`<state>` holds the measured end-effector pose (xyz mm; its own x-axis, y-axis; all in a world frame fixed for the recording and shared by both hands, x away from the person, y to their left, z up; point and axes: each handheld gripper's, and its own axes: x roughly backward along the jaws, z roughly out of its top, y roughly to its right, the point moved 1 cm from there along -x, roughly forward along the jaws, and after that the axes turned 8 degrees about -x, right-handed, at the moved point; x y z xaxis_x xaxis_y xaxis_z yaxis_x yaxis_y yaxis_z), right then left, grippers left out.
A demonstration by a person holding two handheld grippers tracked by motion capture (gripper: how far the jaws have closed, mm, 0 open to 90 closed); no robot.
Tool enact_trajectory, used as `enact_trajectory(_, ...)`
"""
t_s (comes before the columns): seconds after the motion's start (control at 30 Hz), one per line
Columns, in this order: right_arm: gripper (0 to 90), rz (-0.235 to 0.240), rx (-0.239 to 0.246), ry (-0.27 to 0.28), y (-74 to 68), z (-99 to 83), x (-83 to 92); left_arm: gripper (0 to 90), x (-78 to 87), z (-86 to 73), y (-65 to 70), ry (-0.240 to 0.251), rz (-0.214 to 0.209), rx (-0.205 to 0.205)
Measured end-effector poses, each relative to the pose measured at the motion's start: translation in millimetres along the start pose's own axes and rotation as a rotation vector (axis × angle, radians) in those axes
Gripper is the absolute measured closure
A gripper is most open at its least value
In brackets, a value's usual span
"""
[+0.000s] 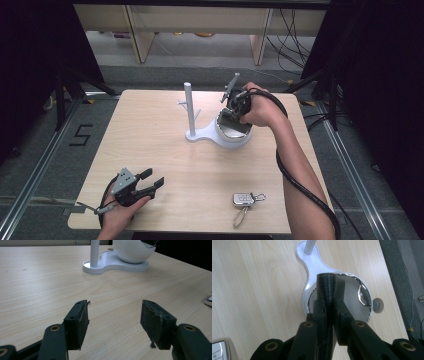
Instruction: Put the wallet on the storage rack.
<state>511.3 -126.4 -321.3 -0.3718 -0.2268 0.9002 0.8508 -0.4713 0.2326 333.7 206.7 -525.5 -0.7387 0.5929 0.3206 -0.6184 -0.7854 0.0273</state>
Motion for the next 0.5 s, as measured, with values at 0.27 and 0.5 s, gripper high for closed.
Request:
enact_trajectory(0.27, 81.9, -0.002, 0.000, 0.000, 2.0, -1.1, -9.8, 38.5, 0.1, 0.0, 0.2, -0.004, -0.002, -0.011)
enact_trajectory(0.5, 81.8, 0.009, -0.007, -0.012, 3.7, -2.9, -16.3, 38.6, 0.2, 0.0, 0.2, -0.005, -0.001, -0.011)
